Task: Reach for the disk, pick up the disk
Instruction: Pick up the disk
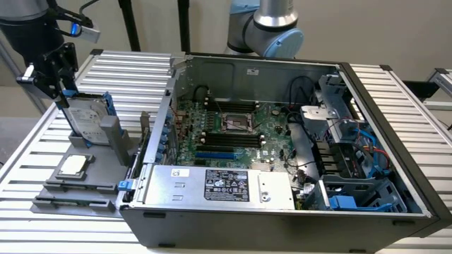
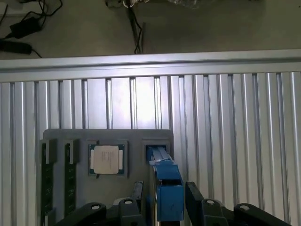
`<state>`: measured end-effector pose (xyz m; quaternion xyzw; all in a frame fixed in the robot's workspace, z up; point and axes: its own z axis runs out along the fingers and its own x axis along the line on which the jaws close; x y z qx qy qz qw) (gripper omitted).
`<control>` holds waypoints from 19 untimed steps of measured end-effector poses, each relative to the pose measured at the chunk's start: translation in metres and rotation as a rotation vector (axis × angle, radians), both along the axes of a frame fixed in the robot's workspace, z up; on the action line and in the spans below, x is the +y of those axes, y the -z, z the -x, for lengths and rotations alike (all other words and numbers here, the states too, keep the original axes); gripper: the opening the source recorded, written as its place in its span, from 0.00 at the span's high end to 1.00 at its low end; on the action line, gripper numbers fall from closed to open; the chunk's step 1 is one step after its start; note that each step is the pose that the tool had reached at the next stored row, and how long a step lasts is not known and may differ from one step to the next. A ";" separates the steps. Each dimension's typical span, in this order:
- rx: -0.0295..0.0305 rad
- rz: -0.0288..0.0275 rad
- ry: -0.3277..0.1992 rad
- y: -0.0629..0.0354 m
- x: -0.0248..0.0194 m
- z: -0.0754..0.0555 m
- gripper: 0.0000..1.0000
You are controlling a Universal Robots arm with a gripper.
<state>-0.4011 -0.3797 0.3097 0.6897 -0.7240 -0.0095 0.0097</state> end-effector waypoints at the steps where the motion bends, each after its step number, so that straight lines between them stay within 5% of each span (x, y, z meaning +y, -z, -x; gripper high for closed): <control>1: -0.0001 0.0000 0.000 0.0016 -0.0001 0.000 0.52; 19: -0.0004 0.0000 0.000 0.0147 -0.0008 -0.001 0.52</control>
